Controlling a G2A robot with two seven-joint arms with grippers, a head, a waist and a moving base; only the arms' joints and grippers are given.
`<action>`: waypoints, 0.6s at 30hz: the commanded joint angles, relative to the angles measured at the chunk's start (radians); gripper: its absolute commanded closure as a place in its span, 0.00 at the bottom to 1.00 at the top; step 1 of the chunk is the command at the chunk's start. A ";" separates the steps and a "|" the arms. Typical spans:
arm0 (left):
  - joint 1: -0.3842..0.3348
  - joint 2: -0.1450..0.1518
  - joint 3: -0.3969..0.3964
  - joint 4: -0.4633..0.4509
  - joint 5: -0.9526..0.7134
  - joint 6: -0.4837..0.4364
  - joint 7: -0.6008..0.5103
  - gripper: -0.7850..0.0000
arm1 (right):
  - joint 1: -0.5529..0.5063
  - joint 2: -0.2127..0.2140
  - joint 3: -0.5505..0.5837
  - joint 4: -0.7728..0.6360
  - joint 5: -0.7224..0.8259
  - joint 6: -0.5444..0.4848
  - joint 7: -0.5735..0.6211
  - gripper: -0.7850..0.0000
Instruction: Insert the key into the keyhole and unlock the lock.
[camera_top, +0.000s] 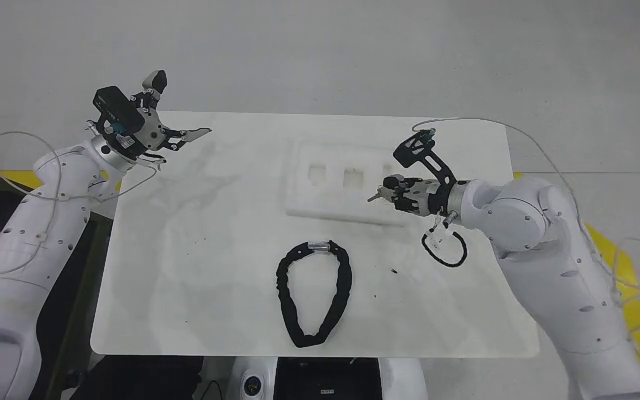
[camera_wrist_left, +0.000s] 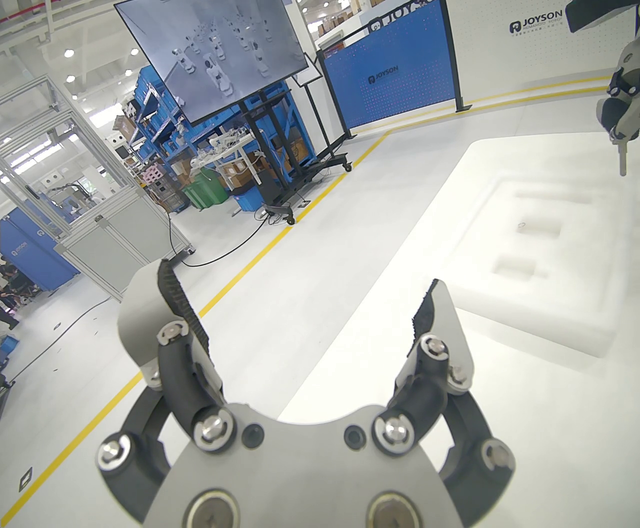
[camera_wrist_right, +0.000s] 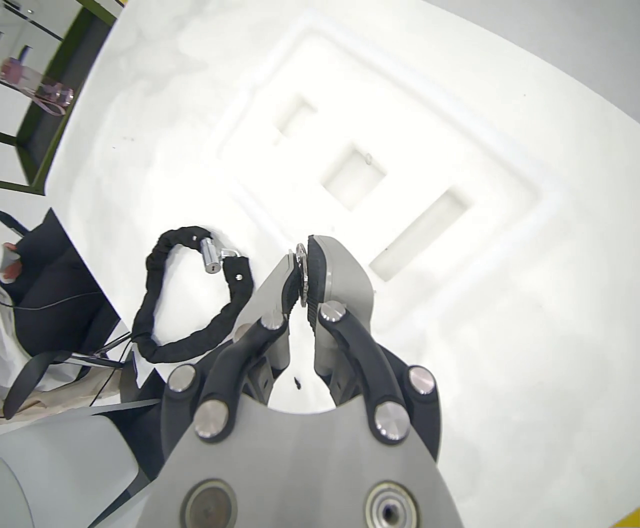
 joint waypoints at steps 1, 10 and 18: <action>0.000 0.000 0.000 0.000 0.000 0.000 0.000 0.00 | -0.019 0.003 0.020 -0.022 0.033 -0.008 -0.012 1.00; 0.000 0.000 0.000 0.000 0.000 0.000 0.000 0.00 | -0.067 0.022 0.111 -0.107 0.040 -0.003 0.017 1.00; 0.000 0.000 0.000 0.000 0.000 0.000 0.000 0.00 | -0.103 0.033 0.161 -0.124 0.030 0.001 0.013 1.00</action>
